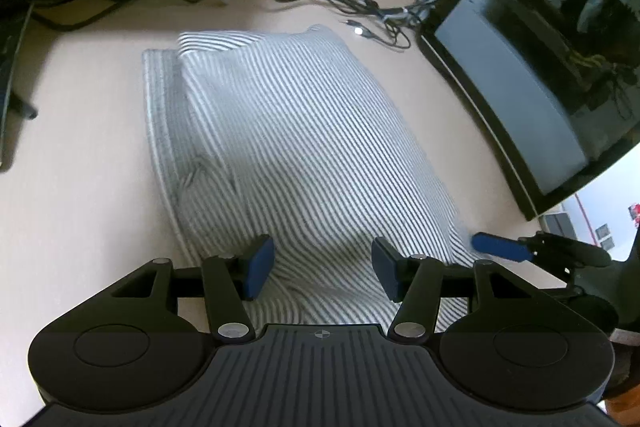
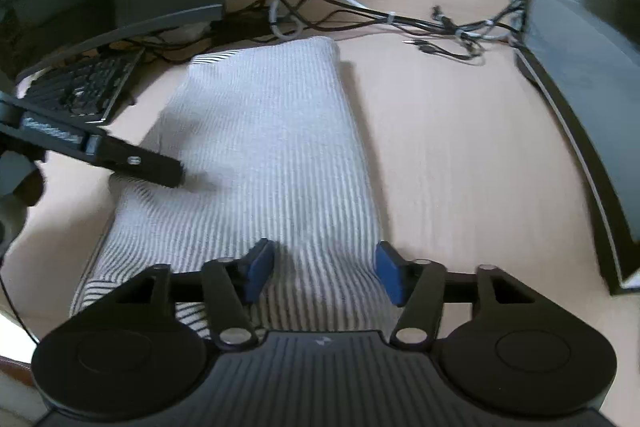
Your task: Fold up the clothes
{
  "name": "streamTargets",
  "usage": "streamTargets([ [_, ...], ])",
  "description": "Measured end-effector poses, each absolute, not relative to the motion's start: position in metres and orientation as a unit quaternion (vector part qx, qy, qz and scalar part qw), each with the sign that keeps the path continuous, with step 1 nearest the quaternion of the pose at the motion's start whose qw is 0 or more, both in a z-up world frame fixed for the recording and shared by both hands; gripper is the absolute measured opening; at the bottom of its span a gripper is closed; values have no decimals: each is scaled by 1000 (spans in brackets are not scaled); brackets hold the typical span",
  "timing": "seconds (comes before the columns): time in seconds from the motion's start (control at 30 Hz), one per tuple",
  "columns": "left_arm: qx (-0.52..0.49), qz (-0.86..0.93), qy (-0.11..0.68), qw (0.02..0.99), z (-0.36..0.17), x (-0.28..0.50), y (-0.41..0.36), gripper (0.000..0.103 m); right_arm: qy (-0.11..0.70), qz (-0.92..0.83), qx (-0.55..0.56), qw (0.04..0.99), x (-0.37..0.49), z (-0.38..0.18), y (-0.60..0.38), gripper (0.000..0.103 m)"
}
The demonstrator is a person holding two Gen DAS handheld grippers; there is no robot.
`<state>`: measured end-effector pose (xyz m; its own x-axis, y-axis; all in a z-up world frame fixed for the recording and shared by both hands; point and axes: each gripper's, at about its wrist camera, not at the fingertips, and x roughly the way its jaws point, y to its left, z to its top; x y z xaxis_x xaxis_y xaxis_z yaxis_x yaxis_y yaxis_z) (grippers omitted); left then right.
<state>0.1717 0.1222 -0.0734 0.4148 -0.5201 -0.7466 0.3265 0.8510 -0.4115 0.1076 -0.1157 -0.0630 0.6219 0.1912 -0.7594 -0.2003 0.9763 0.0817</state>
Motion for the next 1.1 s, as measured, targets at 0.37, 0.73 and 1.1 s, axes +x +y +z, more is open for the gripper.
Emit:
streamTargets([
  [0.37, -108, -250, 443, 854, -59, 147, 155, 78, 396, 84, -33, 914, 80, -28, -92, 54],
  [0.73, -132, -220, 415, 873, -32, 99, 172, 96, 439, 125, 27, 889, 101, -61, -83, 100],
  [1.1, -147, -96, 415, 893, -26, 62, 158, 99, 451, 222, 68, 862, 105, -70, -115, 103],
])
